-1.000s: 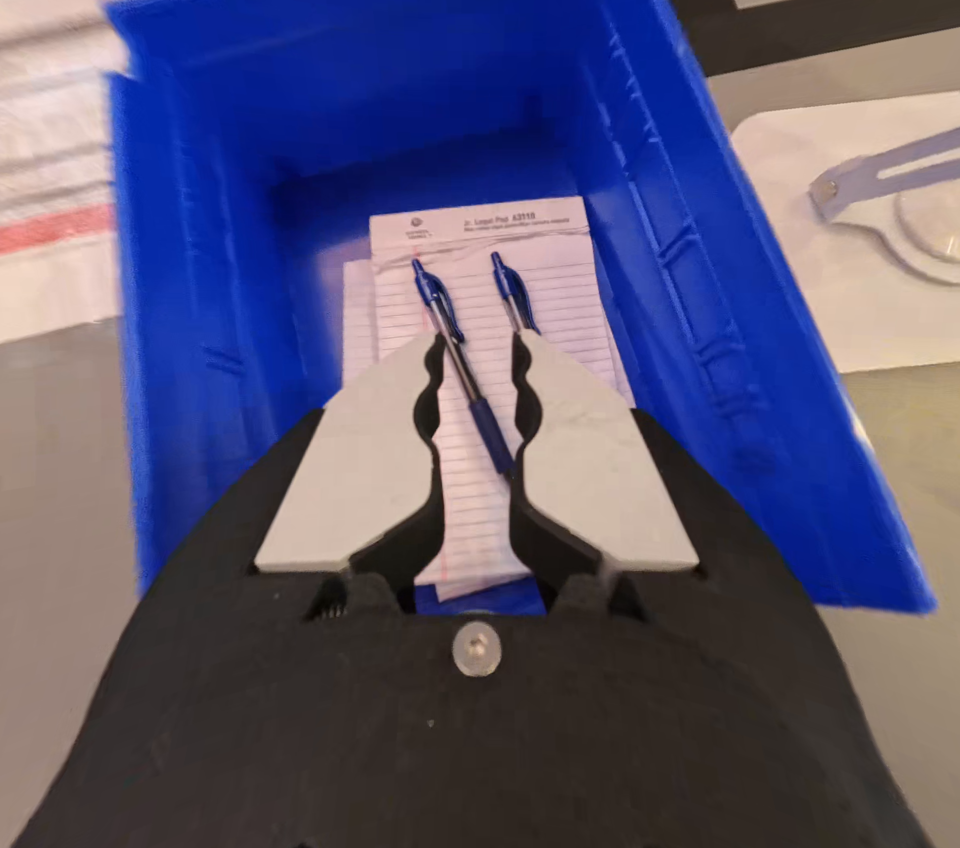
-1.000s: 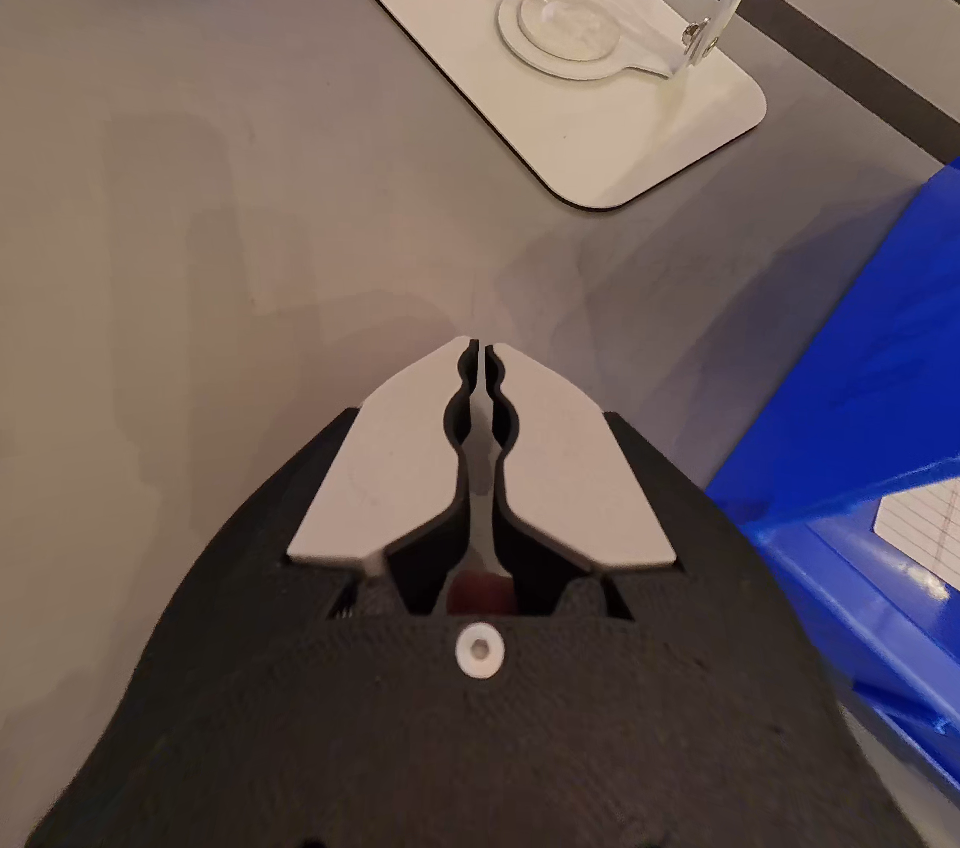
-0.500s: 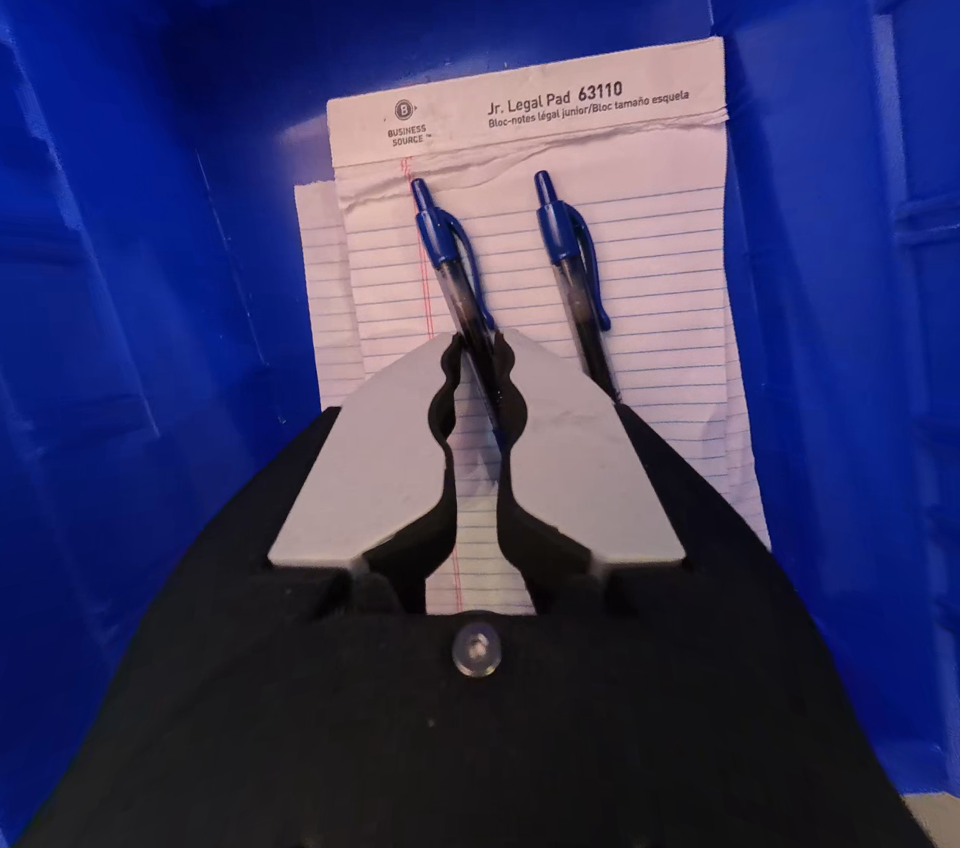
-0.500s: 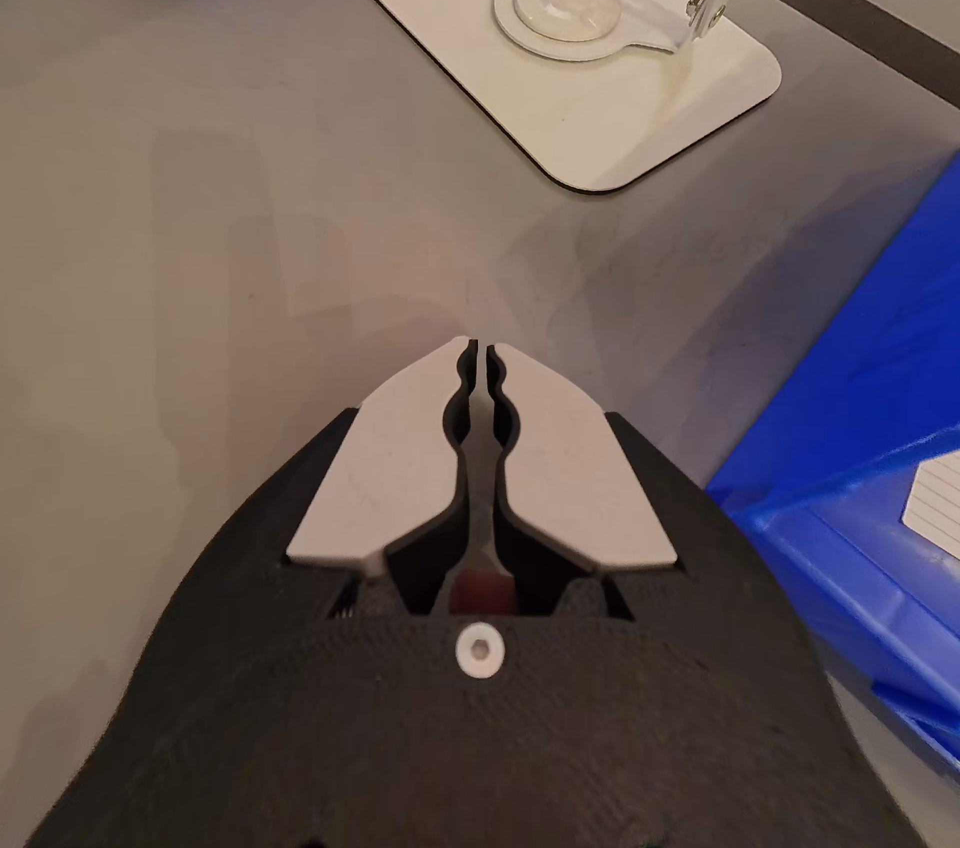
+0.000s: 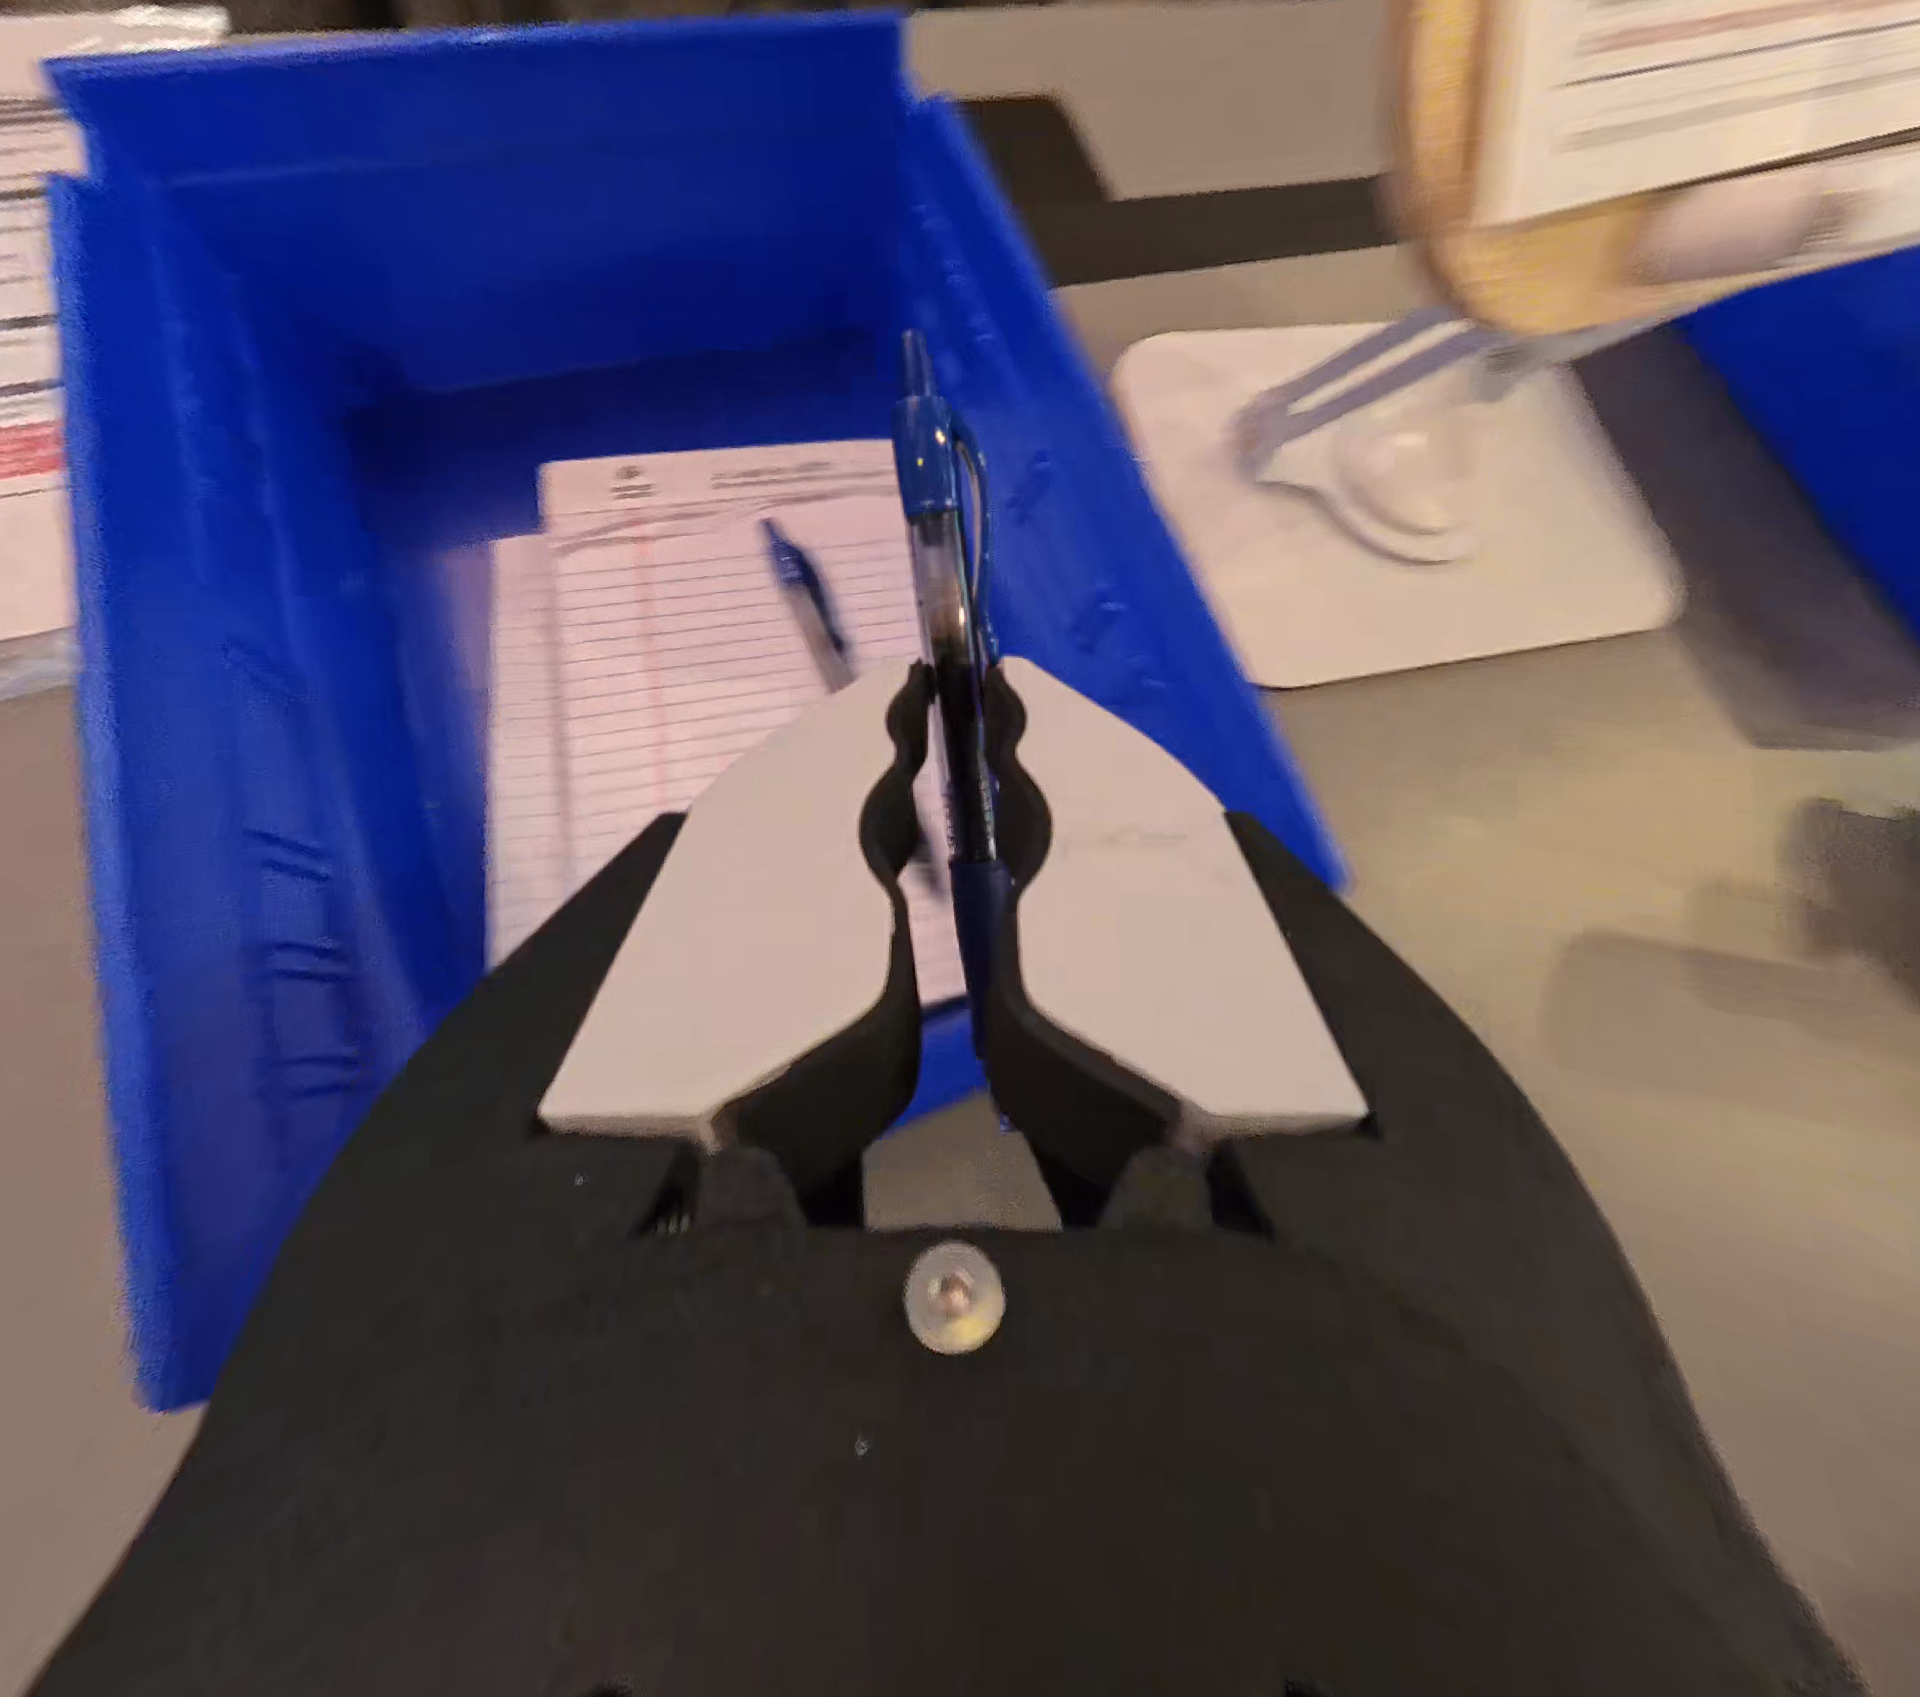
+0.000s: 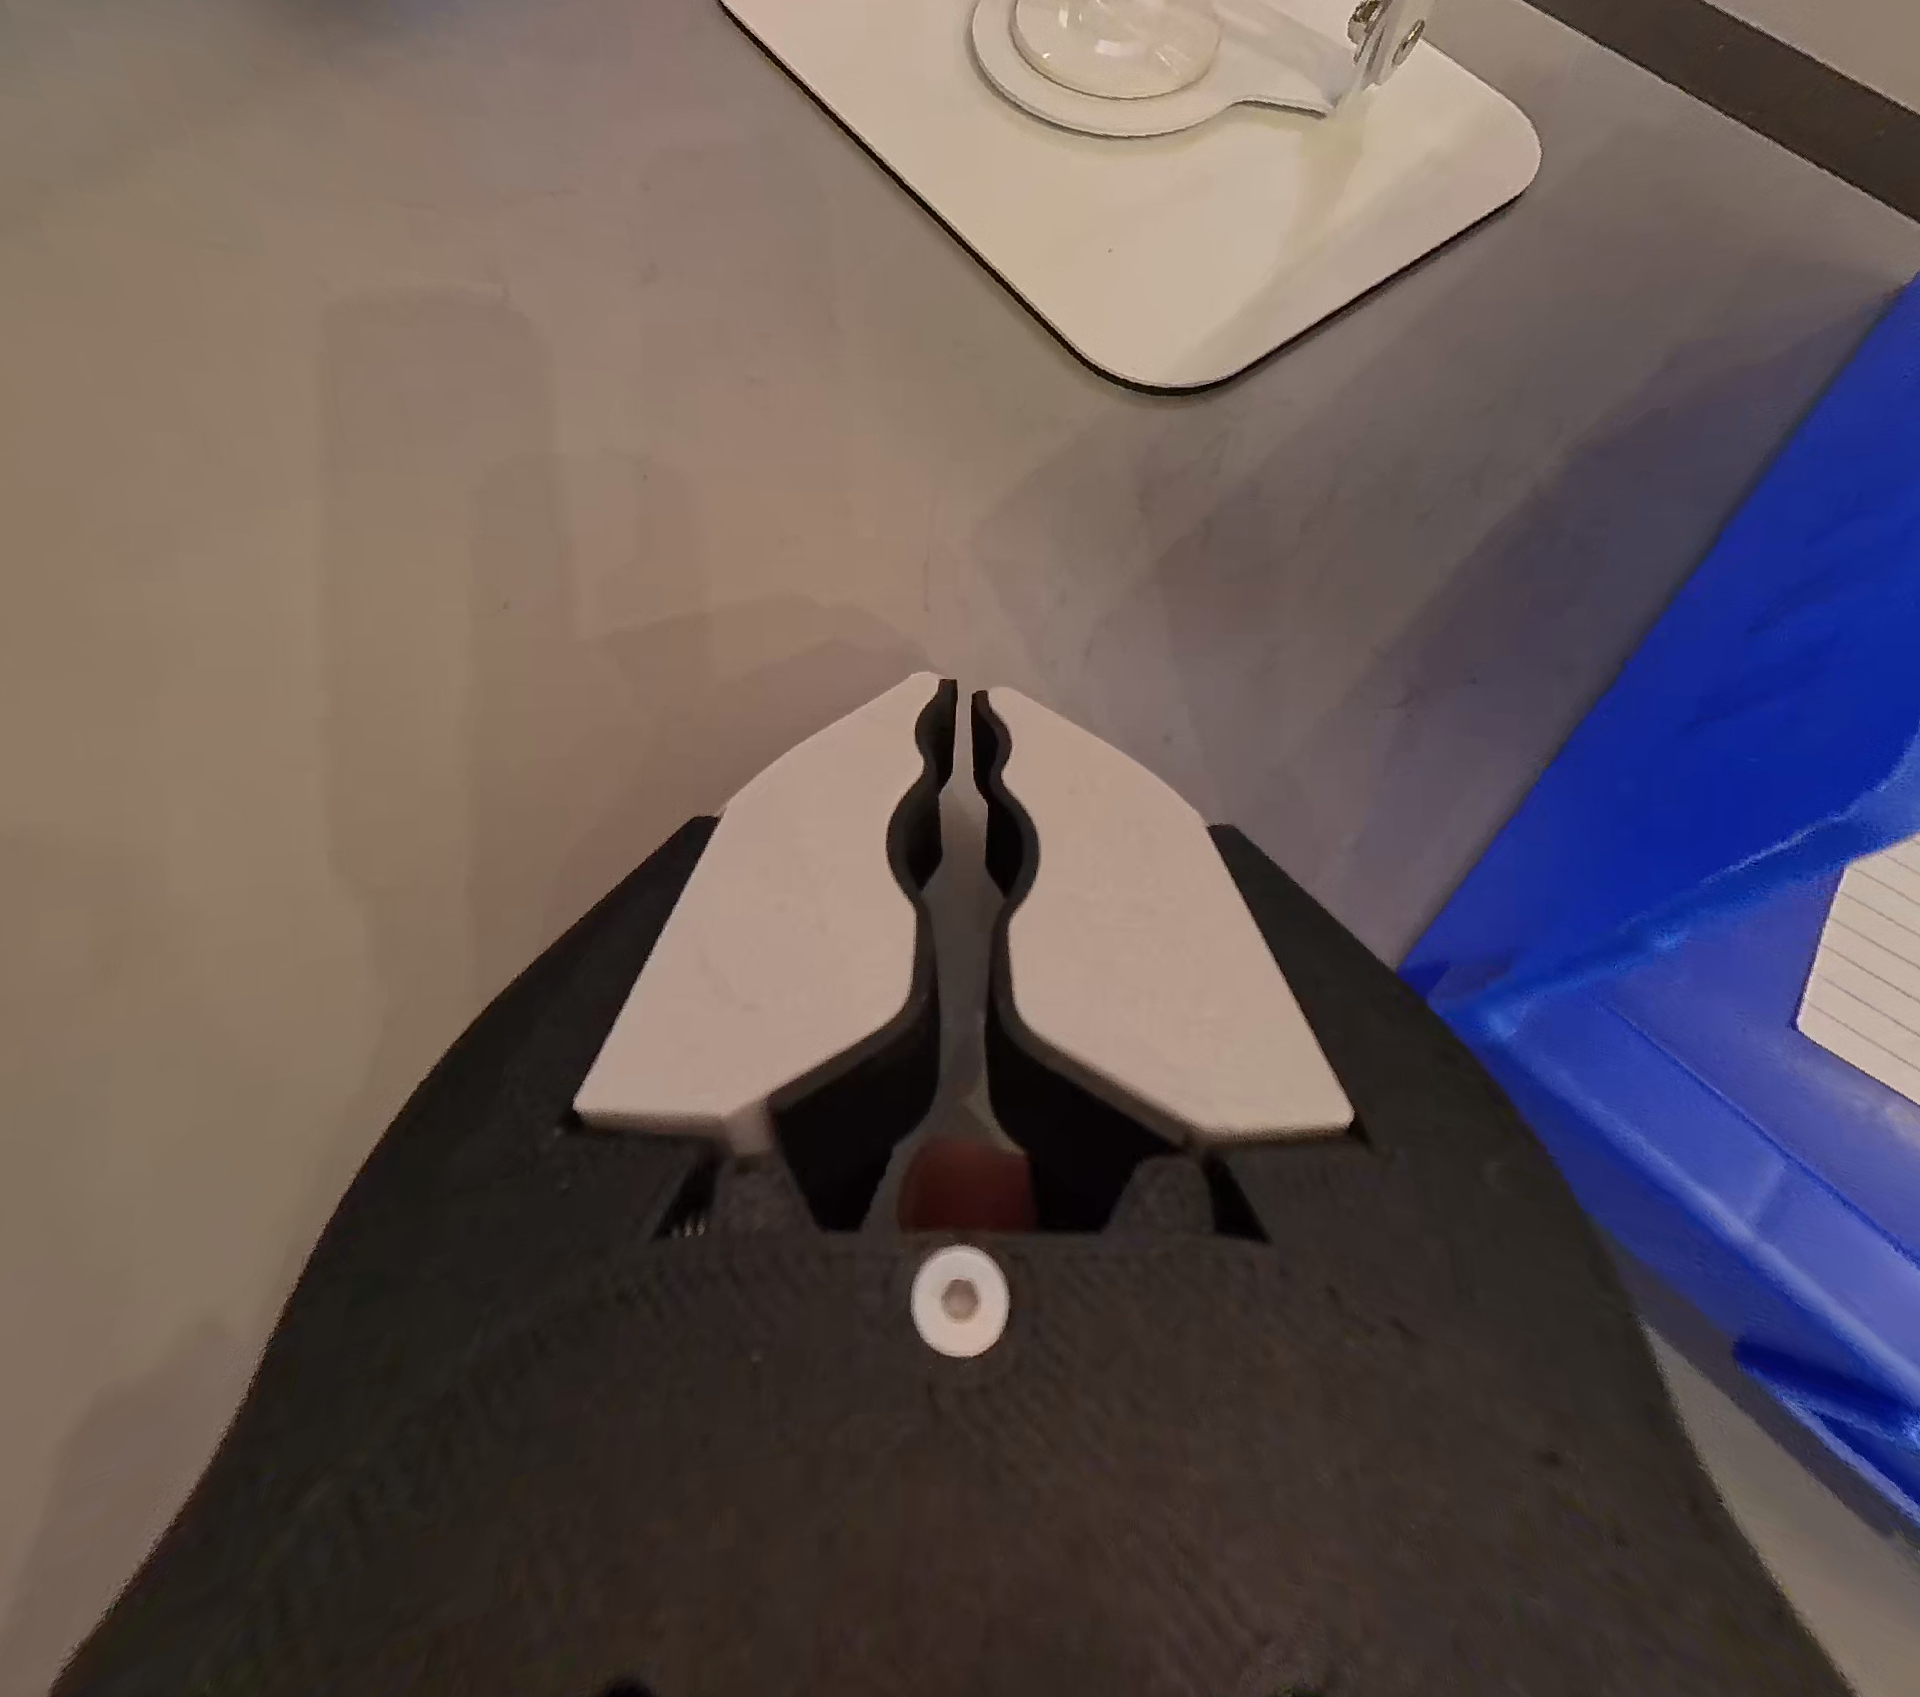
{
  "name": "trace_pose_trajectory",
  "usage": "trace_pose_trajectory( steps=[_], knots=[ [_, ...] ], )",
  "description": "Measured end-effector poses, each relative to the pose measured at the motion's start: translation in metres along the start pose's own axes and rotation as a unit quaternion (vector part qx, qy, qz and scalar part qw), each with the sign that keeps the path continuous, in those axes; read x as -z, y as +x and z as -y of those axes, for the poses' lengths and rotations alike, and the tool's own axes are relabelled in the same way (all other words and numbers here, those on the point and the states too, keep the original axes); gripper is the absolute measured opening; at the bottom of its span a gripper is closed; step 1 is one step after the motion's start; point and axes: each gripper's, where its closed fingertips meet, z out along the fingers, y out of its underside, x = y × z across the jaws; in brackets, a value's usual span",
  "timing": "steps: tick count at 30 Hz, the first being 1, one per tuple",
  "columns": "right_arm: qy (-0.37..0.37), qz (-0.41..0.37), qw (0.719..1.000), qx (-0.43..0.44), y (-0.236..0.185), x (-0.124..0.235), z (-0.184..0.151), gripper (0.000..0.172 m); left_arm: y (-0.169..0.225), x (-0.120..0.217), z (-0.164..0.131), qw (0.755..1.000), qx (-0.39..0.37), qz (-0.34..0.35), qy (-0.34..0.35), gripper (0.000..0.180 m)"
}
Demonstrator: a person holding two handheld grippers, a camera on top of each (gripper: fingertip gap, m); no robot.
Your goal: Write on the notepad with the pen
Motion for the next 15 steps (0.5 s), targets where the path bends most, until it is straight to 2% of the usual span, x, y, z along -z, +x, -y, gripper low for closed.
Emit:
trace_pose_trajectory(
  steps=[3, 6, 8, 10, 15],
  knots=[
    [0.019, 0.003, 1.0, -0.002, -0.003, 0.005, 0.008, 0.003, 0.053, 0.023, -0.002, 0.996, 0.005, -0.077, 0.042, 0.009],
    [0.065, 0.035, 0.997, -0.033, -0.016, 0.014, 0.028, 0.007, 0.119, 0.028, -0.016, 0.984, 0.015, -0.165, 0.061, 0.01],
    [0.108, 0.081, 0.988, -0.079, -0.03, 0.021, 0.047, 0.014, 0.169, 0.026, -0.027, 0.965, 0.029, -0.248, 0.086, 0.01],
    [0.14, 0.128, 0.974, -0.127, -0.045, 0.025, 0.063, 0.019, 0.206, 0.016, -0.043, 0.946, 0.06, -0.309, 0.076, 0.01],
    [0.177, 0.21, 0.943, -0.186, -0.079, 0.022, 0.086, 0.024, 0.275, 0.003, -0.061, 0.893, 0.093, -0.433, 0.083, 0.01]
  ],
)
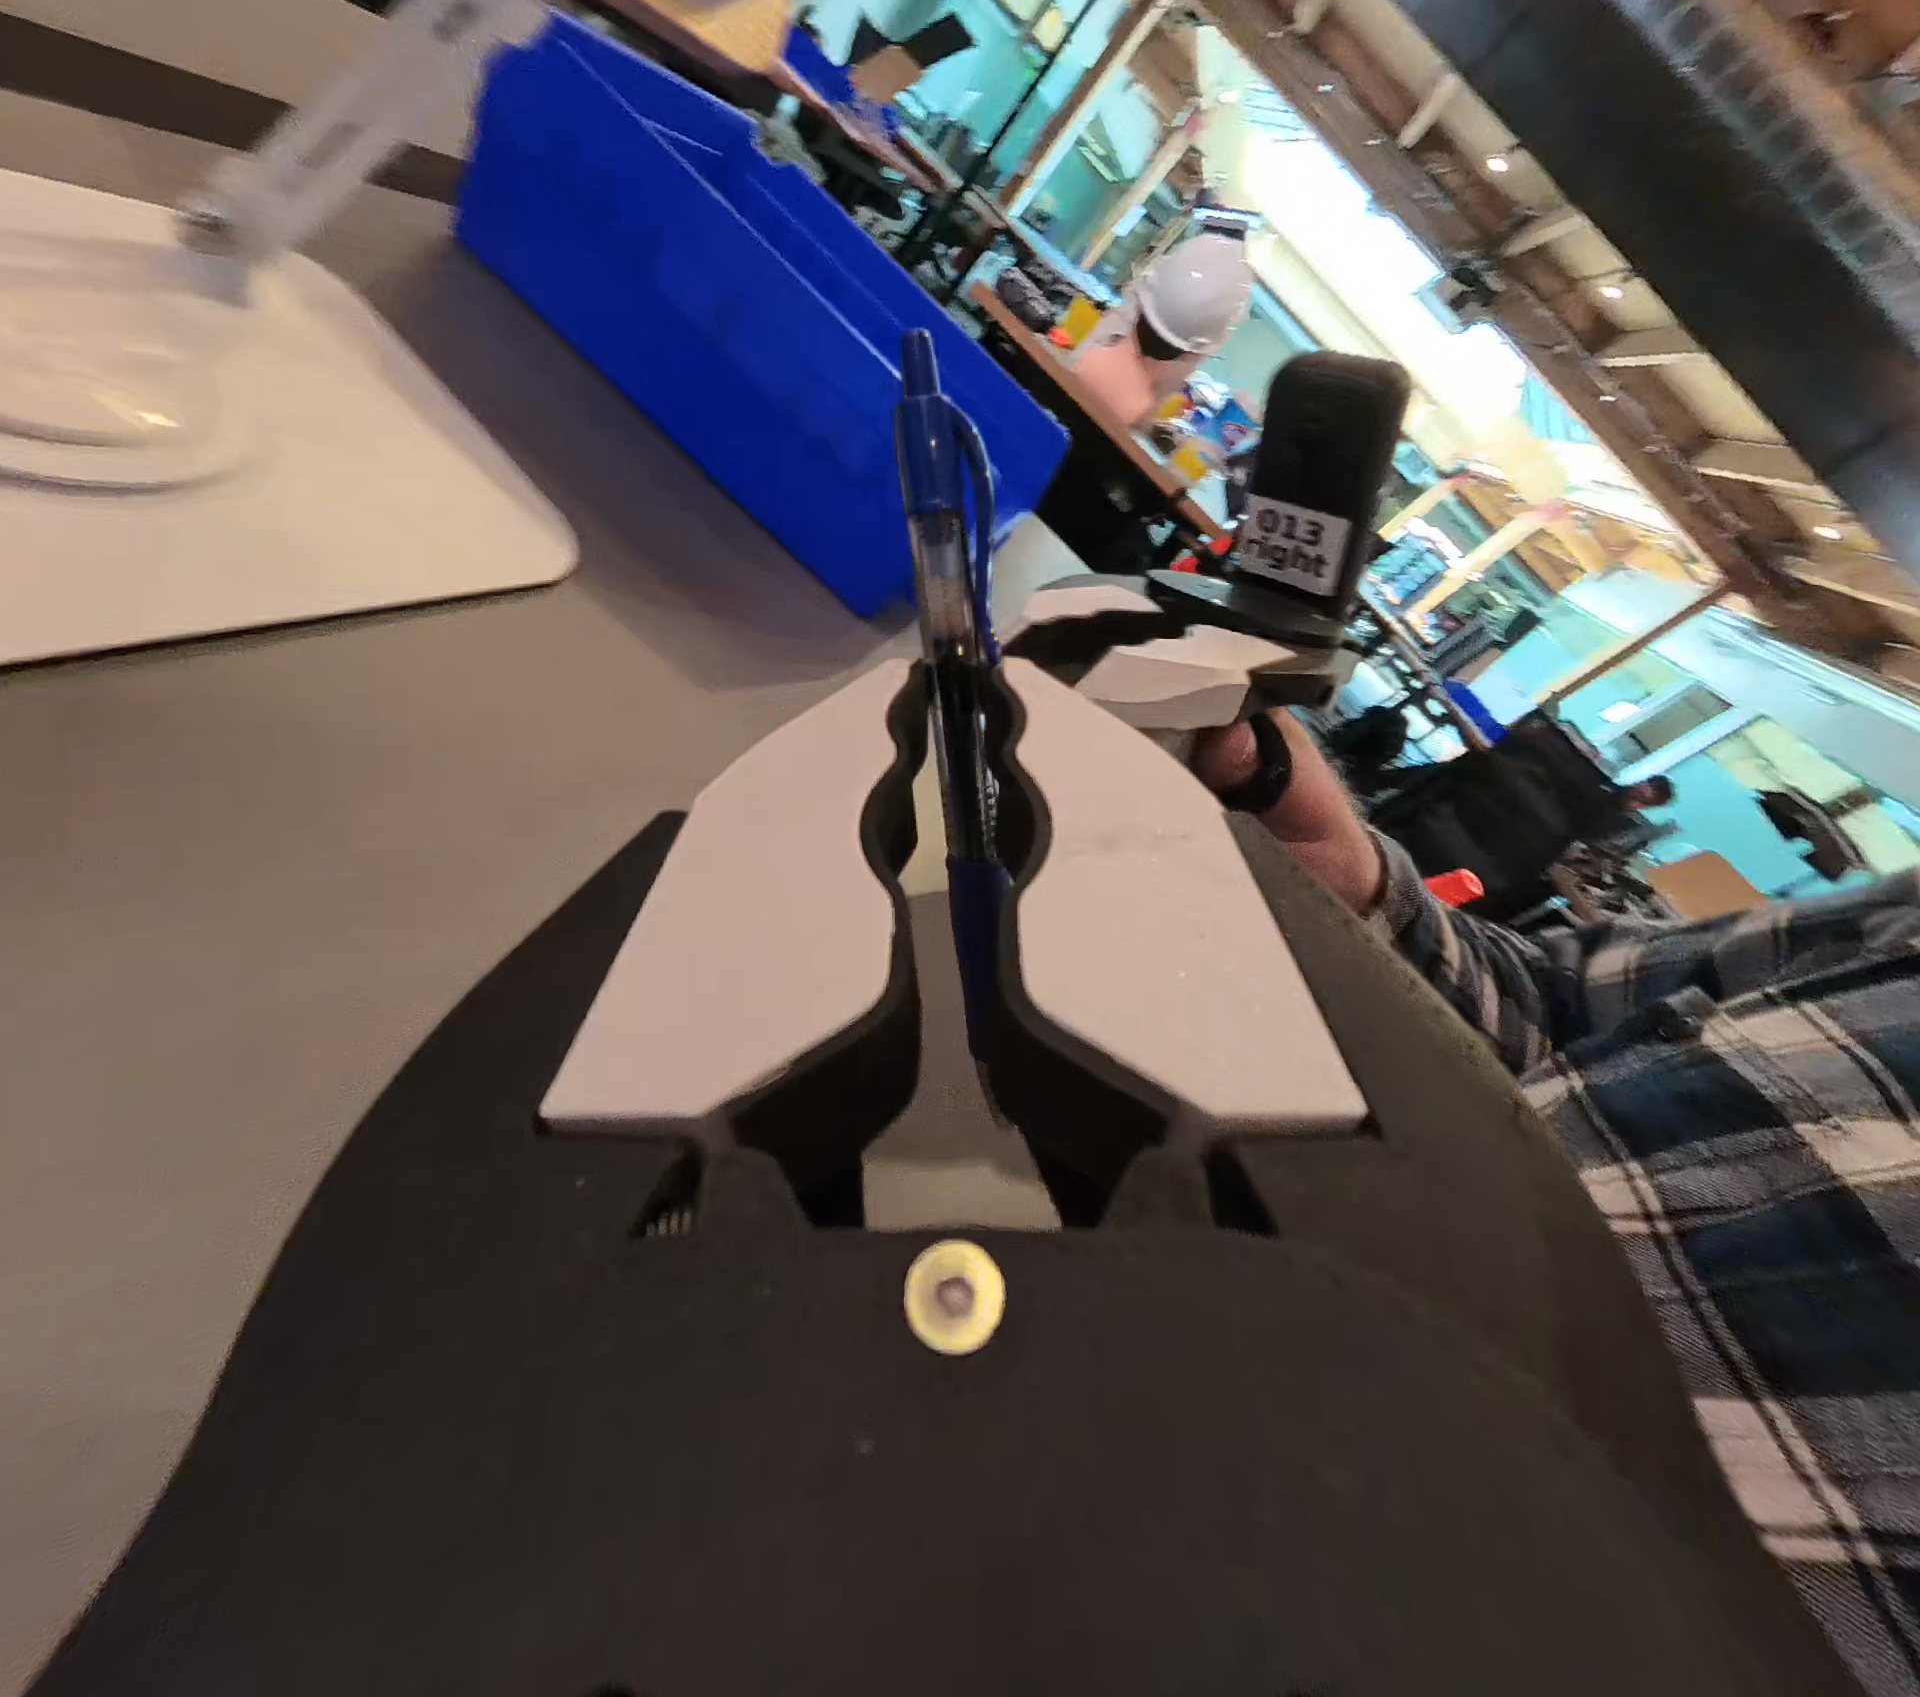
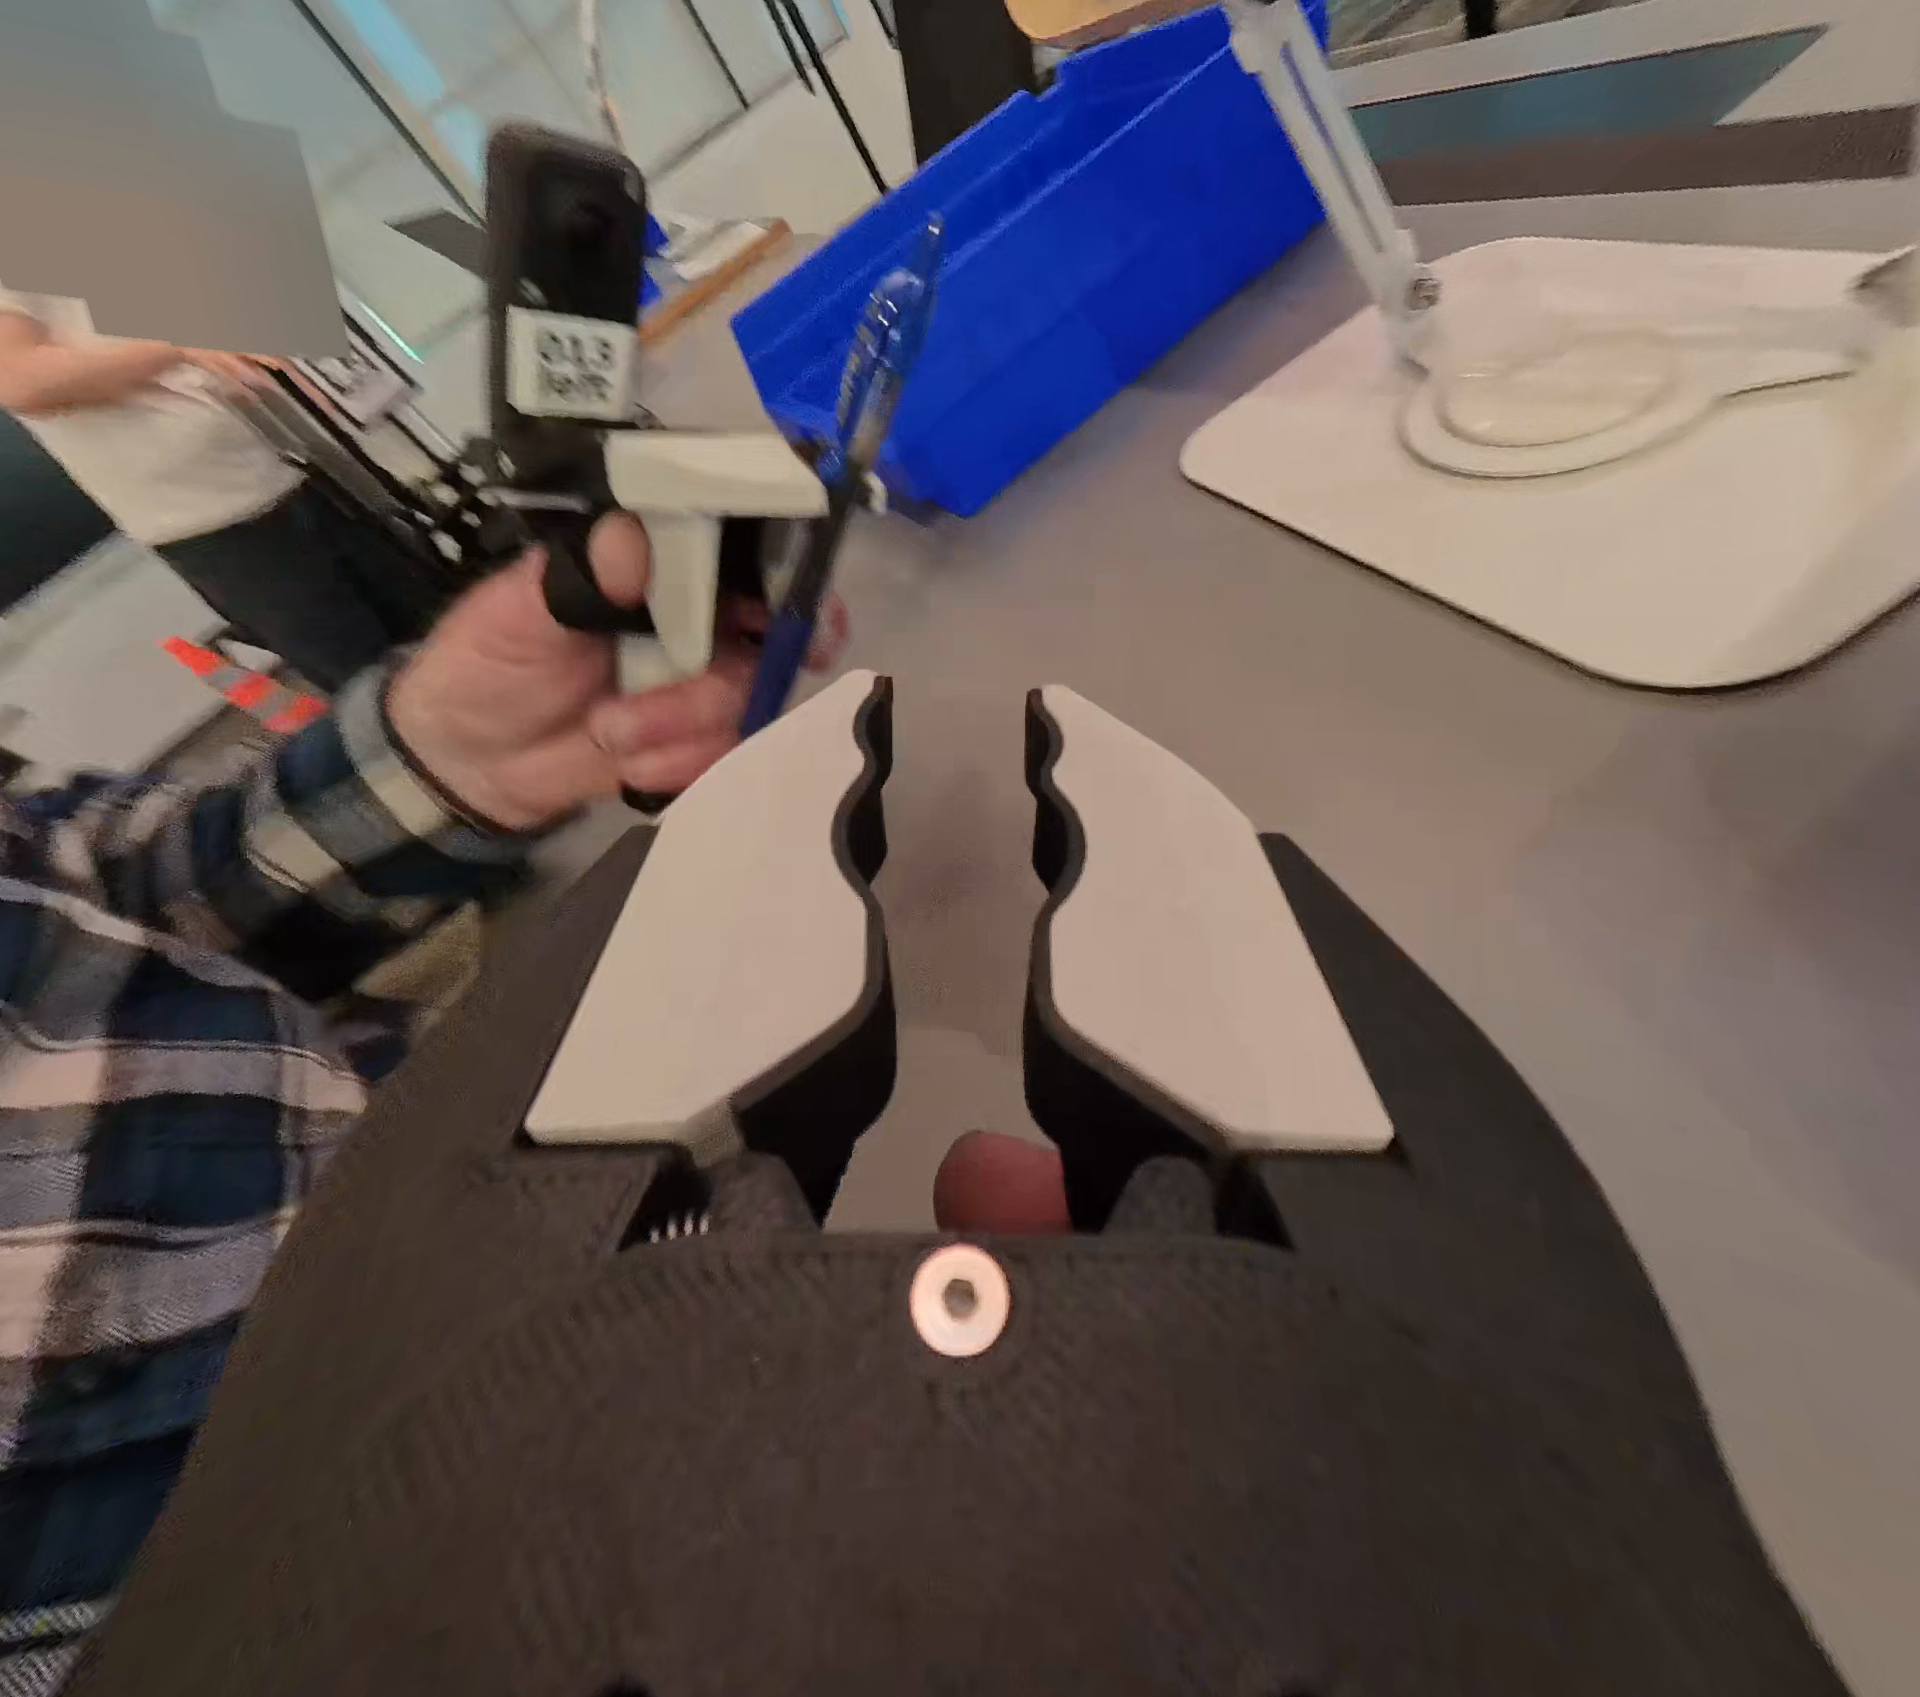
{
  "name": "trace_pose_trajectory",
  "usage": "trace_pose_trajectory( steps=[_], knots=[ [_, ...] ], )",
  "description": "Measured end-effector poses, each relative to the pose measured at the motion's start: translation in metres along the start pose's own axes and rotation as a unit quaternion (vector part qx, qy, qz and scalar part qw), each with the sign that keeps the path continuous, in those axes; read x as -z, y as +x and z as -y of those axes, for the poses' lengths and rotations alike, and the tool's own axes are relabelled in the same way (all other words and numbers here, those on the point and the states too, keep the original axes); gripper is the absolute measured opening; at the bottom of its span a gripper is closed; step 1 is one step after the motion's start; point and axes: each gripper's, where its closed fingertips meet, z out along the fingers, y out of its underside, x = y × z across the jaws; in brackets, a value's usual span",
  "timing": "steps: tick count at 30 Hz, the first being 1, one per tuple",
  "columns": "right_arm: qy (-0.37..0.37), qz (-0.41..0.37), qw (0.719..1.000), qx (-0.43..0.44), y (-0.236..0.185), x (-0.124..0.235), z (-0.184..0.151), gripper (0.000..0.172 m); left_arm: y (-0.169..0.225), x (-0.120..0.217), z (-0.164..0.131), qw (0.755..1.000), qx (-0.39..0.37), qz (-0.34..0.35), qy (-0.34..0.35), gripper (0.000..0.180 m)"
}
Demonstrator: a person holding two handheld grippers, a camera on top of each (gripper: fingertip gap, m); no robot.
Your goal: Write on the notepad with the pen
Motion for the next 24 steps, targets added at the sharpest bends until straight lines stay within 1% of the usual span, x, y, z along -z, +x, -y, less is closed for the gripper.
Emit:
trace_pose_trajectory(
  steps=[2, 6, 7, 10, 13, 17, 20, 21, 24],
  knots=[
    [0.026, 0.039, 0.997, -0.054, -0.005, -0.006, 0.002, 0.027, 0.006, -0.017, -0.015, 0.999, 0.019, -0.026, -0.014, 0.01],
    [0.07, 0.116, 0.981, -0.137, -0.006, -0.007, 0.01, 0.03, 0.025, -0.039, -0.037, 0.994, 0.056, -0.091, -0.025, 0.009],
    [0.079, 0.132, 0.977, -0.148, -0.007, -0.005, 0.012, 0.025, 0.028, -0.042, -0.04, 0.993, 0.063, -0.1, -0.024, 0.009],
    [0.083, 0.177, 0.967, -0.163, -0.015, -0.003, 0.014, 0.016, 0.035, -0.045, -0.044, 0.987, 0.084, -0.133, -0.021, 0.01],
    [0.082, 0.195, 0.961, -0.176, -0.018, -0.004, 0.012, 0.015, 0.037, -0.045, -0.046, 0.983, 0.099, -0.156, -0.021, 0.01],
    [0.071, 0.175, 0.969, -0.161, -0.016, -0.001, 0.009, 0.015, 0.036, -0.046, -0.049, 0.981, 0.107, -0.16, -0.029, 0.009],
    [0.053, 0.131, 0.979, -0.15, -0.007, 0.004, 0.005, 0.015, 0.031, -0.045, -0.05, 0.986, 0.095, -0.135, -0.031, 0.009],
    [0.049, 0.108, 0.982, -0.146, -0.001, 0.008, 0.003, 0.015, 0.028, -0.043, -0.048, 0.988, 0.09, -0.125, -0.026, 0.012],
    [0.015, 0.036, 0.989, -0.139, 0.019, 0.022, -0.008, 0.014, 0.018, -0.033, -0.045, 0.996, 0.035, -0.07, -0.039, 0.021]
  ],
)
